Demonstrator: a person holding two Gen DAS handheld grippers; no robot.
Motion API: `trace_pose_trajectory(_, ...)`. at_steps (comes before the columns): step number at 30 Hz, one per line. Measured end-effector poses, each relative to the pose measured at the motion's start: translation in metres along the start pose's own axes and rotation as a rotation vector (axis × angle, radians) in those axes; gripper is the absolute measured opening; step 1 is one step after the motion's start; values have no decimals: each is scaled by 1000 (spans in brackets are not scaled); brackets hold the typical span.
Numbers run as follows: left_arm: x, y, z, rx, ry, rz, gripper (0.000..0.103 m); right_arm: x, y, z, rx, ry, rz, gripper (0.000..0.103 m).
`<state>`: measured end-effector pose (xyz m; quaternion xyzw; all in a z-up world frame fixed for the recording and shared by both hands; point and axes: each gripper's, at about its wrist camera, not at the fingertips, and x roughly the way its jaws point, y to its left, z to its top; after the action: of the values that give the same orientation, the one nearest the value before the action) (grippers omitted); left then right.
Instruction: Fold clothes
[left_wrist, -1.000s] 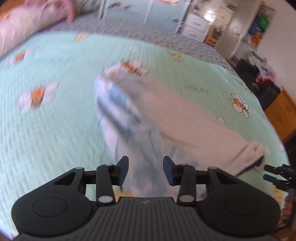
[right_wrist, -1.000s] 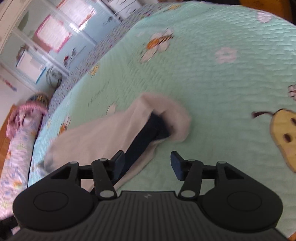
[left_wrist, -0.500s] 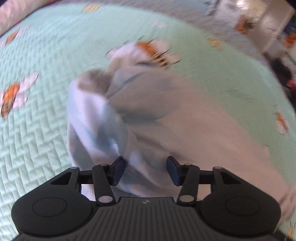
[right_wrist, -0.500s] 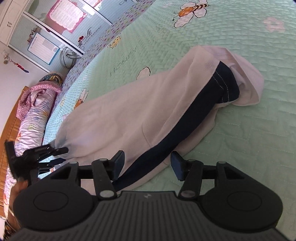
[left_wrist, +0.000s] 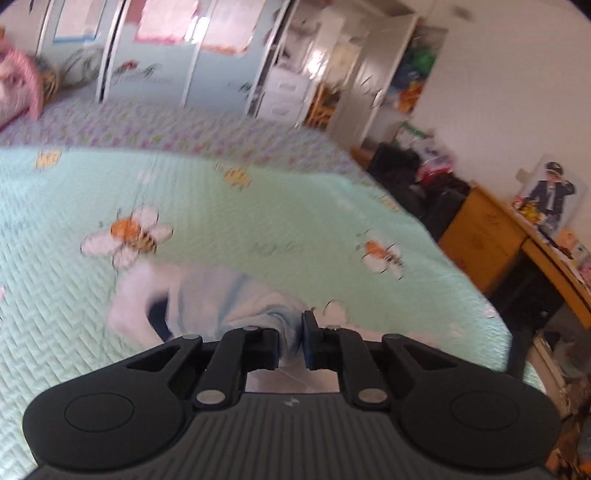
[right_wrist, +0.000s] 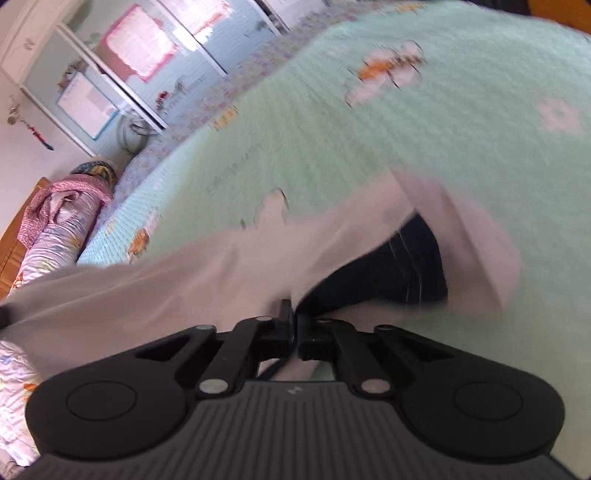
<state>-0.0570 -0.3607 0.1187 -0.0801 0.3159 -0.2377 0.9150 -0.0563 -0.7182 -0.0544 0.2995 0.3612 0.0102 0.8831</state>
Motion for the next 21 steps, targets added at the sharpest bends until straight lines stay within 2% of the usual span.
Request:
trace_pose_trajectory(2, -21, -6, 8, 17, -29, -1, 11, 2, 20, 19, -62, -59, 33, 2)
trace_pose_trajectory(6, -47, -9, 26, 73, -88, 57, 11, -11, 90, 56, -192, -168, 238, 2)
trace_pose_trajectory(9, -53, -2, 32, 77, -116, 81, 11, -30, 137, 76, -265, -250, 376, 2)
trace_pose_trajectory(13, -46, 6, 18, 84, -91, 88, 12, -53, 153, 83, -297, -317, 421, 2)
trace_pose_trajectory(15, -33, 11, -1, 73, -36, 81, 12, -50, 147, 74, -329, -282, 360, 2)
trace_pose_trajectory(16, -21, 15, -11, 62, 6, 74, 13, -42, 143, 66, -358, -230, 321, 2)
trace_pose_trajectory(17, -8, 18, -22, 48, 53, 79, 15, -32, 140, 57, -387, -163, 282, 8)
trace_pose_trajectory(19, 16, 22, -45, 6, 156, 145, 22, 0, 136, 35, -450, 49, 199, 17)
trace_pose_trajectory(21, 33, 24, -66, -34, 256, 209, 27, 20, 130, 7, -501, 178, 45, 20)
